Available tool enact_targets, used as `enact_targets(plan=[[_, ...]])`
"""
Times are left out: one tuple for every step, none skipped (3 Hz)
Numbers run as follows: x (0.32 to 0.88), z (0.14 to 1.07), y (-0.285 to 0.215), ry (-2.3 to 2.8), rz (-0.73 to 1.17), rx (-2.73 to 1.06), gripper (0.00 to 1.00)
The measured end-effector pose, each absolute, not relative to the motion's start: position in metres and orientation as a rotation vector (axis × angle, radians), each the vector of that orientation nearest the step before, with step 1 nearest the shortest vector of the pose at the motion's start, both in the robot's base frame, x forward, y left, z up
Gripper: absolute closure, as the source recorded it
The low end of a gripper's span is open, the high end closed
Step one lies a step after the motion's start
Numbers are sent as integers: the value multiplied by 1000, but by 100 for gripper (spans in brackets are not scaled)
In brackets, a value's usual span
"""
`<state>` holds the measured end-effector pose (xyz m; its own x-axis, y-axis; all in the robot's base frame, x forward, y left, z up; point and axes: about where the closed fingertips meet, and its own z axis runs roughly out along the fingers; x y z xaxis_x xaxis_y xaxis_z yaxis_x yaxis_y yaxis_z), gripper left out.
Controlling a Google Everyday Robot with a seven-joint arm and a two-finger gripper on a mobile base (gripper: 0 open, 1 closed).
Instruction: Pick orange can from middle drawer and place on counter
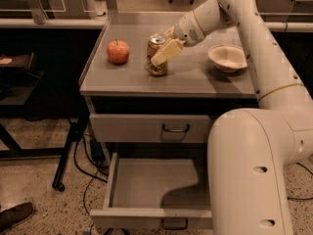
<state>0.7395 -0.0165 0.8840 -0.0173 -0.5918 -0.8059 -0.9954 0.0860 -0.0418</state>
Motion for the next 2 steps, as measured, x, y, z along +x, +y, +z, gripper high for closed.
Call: enact_targets(plan=[[740, 884, -17, 1689, 758, -1583, 0], [740, 884, -17, 1689, 758, -1583, 0]])
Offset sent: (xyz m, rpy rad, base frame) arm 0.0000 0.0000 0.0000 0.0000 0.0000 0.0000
